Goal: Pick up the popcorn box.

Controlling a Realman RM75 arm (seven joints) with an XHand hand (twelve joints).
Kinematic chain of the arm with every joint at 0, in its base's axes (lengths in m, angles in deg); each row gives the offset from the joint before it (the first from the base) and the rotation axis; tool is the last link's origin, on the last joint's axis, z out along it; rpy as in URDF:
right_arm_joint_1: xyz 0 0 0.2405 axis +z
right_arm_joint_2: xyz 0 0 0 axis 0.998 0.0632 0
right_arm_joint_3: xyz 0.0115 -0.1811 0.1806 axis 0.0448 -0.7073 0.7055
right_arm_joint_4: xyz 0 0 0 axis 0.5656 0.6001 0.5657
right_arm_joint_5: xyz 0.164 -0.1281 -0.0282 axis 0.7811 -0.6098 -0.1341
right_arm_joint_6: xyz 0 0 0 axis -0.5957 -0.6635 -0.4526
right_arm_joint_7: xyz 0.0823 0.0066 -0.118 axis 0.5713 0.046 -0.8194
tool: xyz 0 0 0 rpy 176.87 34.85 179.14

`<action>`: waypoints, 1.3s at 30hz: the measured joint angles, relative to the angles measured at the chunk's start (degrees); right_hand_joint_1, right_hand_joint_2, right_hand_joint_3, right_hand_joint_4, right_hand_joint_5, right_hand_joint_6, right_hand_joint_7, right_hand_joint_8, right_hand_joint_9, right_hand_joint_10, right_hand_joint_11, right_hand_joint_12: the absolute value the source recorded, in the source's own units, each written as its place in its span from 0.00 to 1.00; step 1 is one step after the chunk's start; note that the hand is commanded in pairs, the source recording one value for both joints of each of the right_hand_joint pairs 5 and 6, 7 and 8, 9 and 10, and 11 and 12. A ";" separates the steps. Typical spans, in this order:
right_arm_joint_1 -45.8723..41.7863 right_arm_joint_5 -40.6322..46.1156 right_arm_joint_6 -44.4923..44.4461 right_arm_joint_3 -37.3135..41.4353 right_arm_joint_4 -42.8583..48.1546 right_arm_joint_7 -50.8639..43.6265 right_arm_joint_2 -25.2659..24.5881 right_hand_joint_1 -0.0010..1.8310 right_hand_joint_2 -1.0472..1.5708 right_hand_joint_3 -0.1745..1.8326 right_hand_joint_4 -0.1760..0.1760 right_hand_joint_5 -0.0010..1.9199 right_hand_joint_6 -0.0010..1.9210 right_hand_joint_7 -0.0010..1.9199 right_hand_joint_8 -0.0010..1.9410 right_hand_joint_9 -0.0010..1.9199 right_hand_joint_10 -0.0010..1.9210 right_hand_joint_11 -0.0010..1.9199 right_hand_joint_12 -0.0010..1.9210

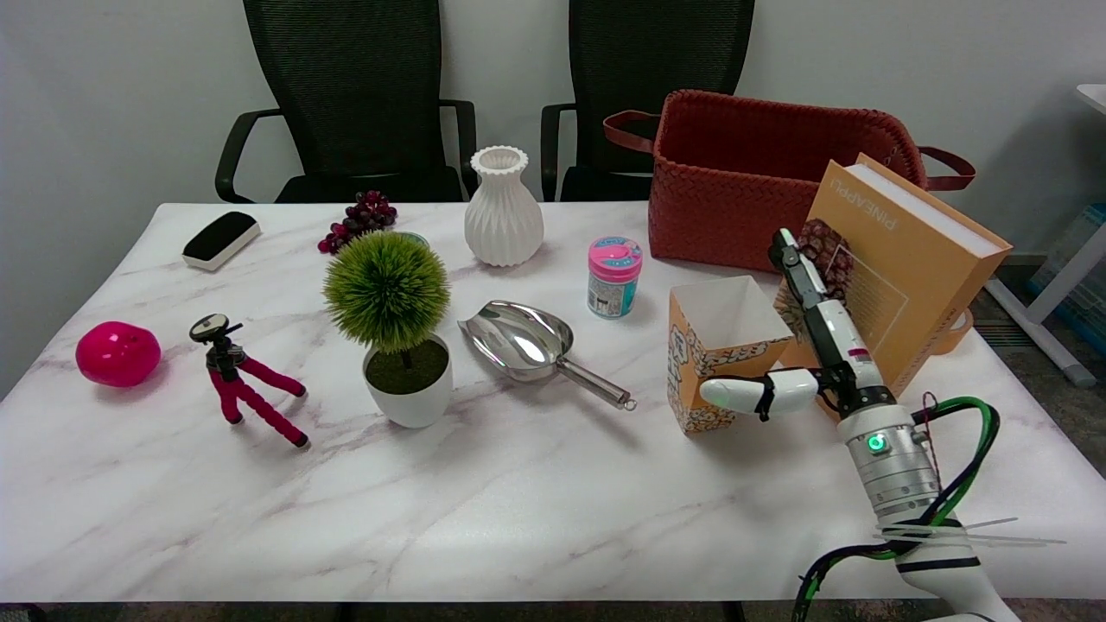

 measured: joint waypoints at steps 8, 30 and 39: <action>1.01 2.24 0.08 -3.08 -0.29 0.00 0.53 0.48 0.40 0.27 0.50 0.00 0.00 0.06 0.06 0.00 0.00 0.00 0.00; 2.39 9.17 -0.16 -6.67 -2.10 0.25 1.34 0.50 0.39 0.28 0.50 0.00 0.00 0.07 0.07 0.00 0.00 0.00 0.00; 2.87 10.56 -0.43 -7.15 -3.19 2.74 1.95 0.50 0.37 0.29 0.50 0.00 0.00 0.11 0.11 0.00 0.00 0.04 0.04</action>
